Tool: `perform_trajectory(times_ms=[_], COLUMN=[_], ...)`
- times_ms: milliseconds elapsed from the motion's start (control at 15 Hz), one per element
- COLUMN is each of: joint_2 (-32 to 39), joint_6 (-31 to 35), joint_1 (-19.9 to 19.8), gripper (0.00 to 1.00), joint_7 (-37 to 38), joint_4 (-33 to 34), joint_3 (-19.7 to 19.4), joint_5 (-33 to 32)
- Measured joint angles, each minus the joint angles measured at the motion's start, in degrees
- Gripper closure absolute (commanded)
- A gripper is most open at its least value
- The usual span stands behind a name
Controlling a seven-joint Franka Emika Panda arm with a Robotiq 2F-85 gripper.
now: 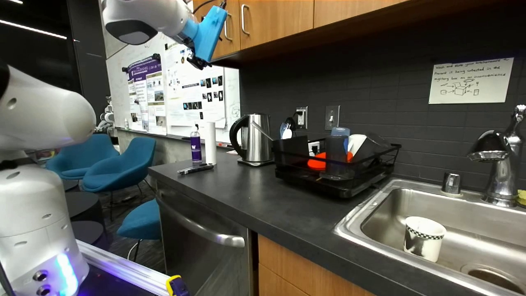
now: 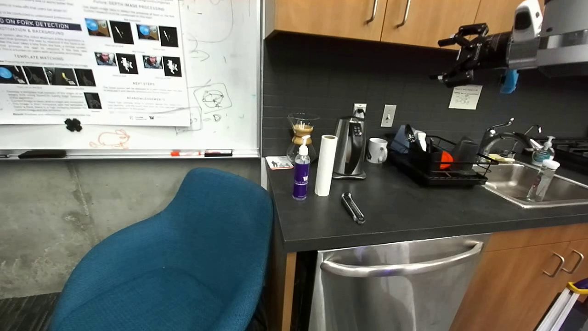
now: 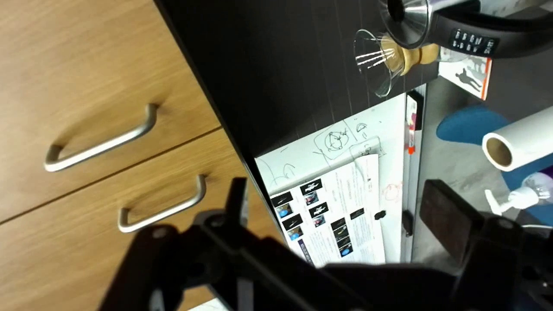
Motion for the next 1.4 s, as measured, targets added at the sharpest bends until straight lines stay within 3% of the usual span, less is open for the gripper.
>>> perform_trajectory(times_ms=[333, 467, 800, 1400], joint_2=[0.0, -0.1, -1.4, -6.3], joint_6=[0.0, 0.0, 0.0, 0.0], joint_1=[-4.9, -4.9, -4.8, -4.8], gripper=[0.00, 0.00, 0.00, 0.00], joint_7=[3.0, -1.3, -1.4, -1.4], joint_4=[-5.5, -5.1, -4.0, -0.7], joint_3=[-0.1, 0.3, 0.1, 0.1], joint_5=[-21.3, -22.5, -37.4, -38.9])
